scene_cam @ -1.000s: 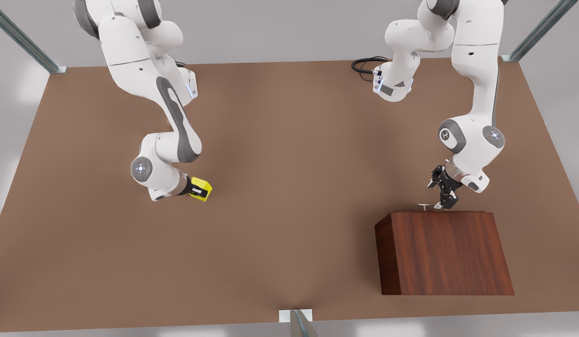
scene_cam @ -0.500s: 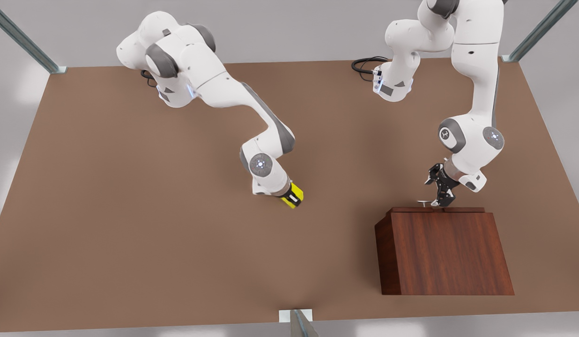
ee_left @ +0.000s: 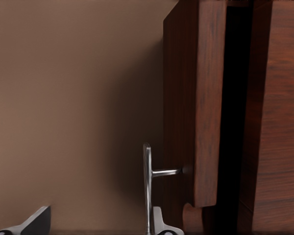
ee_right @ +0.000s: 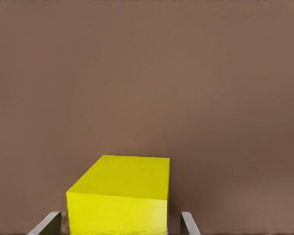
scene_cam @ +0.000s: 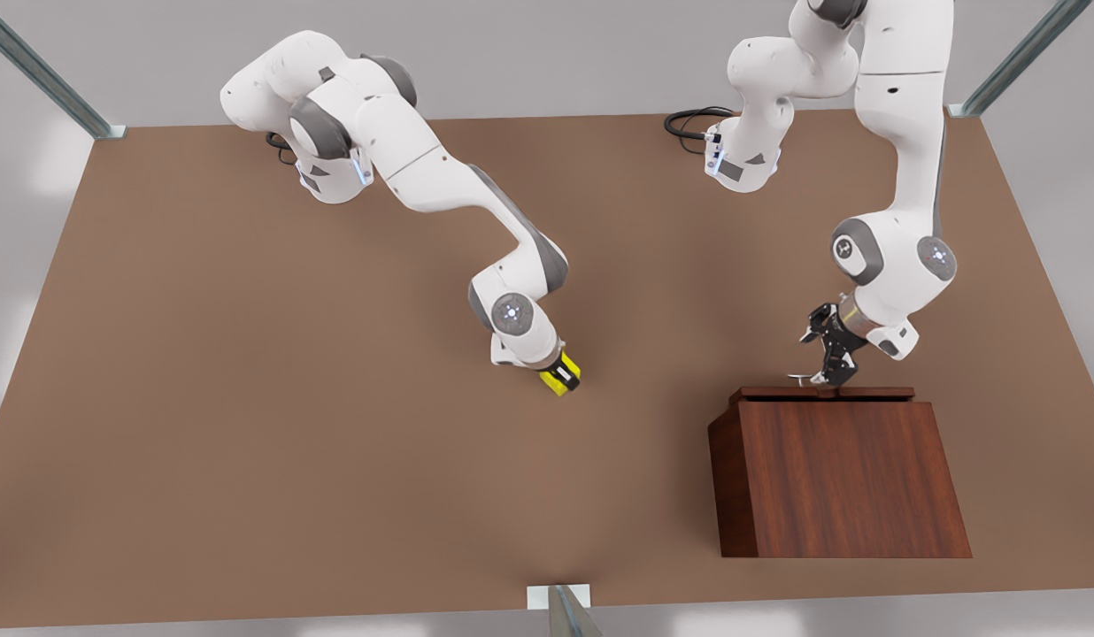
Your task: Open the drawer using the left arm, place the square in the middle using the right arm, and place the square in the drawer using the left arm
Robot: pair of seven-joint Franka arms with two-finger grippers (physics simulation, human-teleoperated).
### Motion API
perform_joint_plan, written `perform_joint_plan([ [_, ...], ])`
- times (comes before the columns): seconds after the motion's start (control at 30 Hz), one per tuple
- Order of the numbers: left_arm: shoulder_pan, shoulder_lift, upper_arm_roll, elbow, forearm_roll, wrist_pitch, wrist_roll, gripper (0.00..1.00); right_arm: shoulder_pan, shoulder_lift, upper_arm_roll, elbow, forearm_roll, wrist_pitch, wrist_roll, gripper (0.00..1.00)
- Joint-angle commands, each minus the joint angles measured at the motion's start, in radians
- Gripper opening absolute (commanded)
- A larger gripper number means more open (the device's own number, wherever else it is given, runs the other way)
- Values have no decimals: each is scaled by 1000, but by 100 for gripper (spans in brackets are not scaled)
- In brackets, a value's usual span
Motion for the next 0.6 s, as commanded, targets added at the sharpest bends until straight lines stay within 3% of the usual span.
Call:
perform_joint_plan([
  [0.0, 0, 0, 0, -1, 1, 0, 0, 100, 0, -8, 0, 0, 0, -3, -1, 100],
  [0.13, 0, -11, 0, -12, 1, 1, 0, 100, -78, -278, -12, -205, -26, -8, -289, 100],
  [0.23, 0, -11, 0, -14, 1, 0, 2, 100, -334, -526, 41, -397, -52, -141, -748, 100],
  [0.3, 0, -14, 2, -26, 1, 0, 3, 100, -589, -627, 182, -374, -409, -426, -995, 100],
  [0.37, 0, -23, 2, -34, 1, 0, 3, 100, -759, -650, 248, -322, -440, -552, -1316, 100],
  [0.4, 0, -28, 2, -41, 1, 0, 3, 100, -804, -667, 233, -313, -448, -587, -1341, 100],
  [0.43, 0, -28, 2, -41, 1, 0, 3, 100, -801, -673, 157, -282, -446, -641, -1345, 100],
  [0.57, 0, -43, 2, -55, 1, 0, 3, 100, -903, -769, 153, -239, -425, -687, -1429, 100],
])
